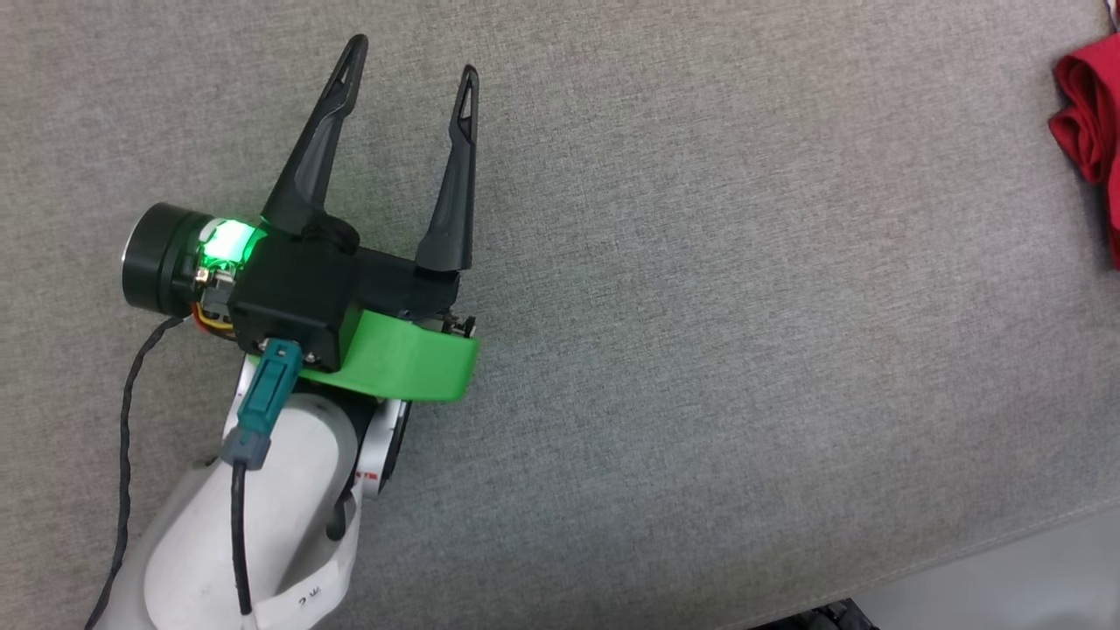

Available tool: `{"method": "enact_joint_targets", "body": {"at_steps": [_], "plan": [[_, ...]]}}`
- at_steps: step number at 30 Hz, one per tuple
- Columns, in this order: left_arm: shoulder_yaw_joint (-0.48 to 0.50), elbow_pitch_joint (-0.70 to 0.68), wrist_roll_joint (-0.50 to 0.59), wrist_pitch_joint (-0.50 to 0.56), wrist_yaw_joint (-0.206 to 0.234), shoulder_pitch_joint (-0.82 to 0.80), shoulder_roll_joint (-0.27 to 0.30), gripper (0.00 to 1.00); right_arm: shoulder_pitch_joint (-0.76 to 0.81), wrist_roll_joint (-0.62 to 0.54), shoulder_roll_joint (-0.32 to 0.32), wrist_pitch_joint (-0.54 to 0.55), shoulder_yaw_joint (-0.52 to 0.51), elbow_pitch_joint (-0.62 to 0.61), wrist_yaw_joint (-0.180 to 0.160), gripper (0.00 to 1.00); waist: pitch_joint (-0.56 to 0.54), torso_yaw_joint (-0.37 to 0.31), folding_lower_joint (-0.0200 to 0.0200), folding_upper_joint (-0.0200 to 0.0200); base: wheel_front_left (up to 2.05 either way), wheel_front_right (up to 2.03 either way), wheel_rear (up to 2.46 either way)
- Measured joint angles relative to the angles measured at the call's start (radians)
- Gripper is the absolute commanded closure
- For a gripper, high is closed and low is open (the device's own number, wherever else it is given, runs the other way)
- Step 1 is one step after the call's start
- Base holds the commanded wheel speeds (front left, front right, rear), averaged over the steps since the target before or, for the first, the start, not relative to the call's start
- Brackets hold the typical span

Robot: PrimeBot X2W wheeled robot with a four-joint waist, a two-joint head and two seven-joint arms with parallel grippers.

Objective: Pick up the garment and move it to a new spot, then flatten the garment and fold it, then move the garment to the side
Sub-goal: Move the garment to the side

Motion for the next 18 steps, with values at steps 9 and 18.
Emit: {"method": "enact_joint_targets", "body": {"at_steps": [9, 18], "plan": [[0.002, 0.057, -0.047, -0.063, 0.003, 0.030, -0.028, 0.00, -0.017, -0.161, 0.003, -0.162, -0.096, 0.082, 0.000, 0.00, -0.081, 0.014, 0.0000, 0.0000, 0.00, 0.00, 0.00], [0.017, 0.140, -0.125, -0.124, 0.029, 0.162, -0.061, 0.00, 0.134, -0.213, 0.102, -0.178, -0.218, -0.076, 0.000, 0.00, -0.209, 0.046, -0.0001, 0.0000, 0.00, 0.00, 0.00]]}}
